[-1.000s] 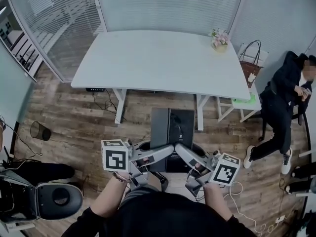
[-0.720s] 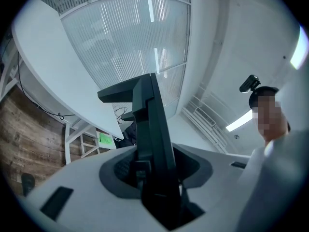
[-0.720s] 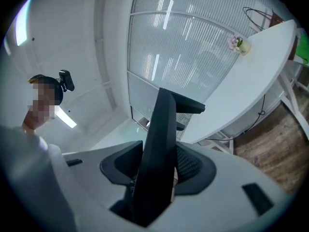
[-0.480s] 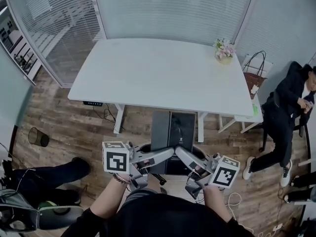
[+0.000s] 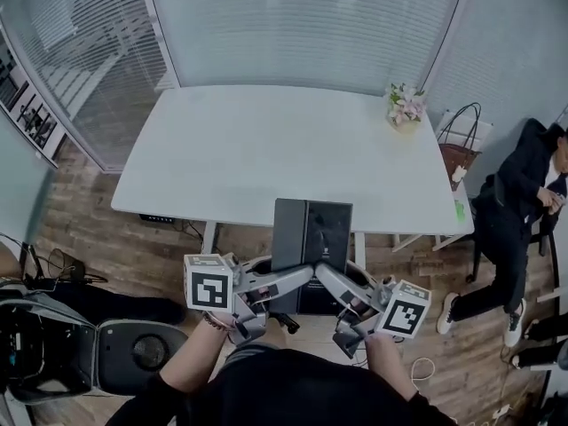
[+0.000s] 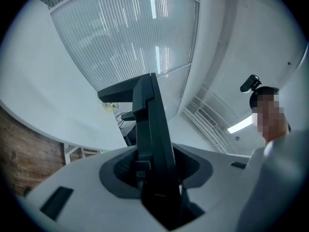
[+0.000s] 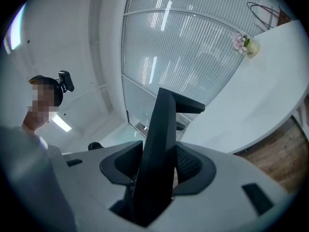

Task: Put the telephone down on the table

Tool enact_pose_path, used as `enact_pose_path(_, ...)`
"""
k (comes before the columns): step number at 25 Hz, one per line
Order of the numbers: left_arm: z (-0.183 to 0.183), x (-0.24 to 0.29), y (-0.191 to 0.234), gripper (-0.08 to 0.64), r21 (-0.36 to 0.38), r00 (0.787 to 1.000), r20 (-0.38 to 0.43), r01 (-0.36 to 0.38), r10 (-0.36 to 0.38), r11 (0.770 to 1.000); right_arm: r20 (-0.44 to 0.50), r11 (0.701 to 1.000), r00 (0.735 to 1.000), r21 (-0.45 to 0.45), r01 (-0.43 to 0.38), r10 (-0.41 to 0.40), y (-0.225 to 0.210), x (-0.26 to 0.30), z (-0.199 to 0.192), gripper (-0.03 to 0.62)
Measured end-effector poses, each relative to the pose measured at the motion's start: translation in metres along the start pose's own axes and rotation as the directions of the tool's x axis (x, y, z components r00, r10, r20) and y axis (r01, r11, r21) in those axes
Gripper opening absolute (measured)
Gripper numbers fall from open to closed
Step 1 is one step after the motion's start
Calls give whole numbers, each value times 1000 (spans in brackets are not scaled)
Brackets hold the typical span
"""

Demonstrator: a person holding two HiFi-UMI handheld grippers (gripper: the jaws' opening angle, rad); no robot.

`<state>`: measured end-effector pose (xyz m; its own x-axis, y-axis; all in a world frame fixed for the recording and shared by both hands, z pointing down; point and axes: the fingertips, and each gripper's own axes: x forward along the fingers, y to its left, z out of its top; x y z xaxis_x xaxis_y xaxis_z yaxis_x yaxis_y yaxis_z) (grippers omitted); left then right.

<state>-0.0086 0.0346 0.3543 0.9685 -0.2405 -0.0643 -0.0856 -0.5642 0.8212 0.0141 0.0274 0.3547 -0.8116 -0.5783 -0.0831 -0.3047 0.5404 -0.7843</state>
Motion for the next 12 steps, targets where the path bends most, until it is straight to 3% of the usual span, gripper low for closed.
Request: enact_pose_path(12,91,23,53,193,8,998,-48,33,-33,999,50,999,998,-7,32,-32,-50,64,69,190)
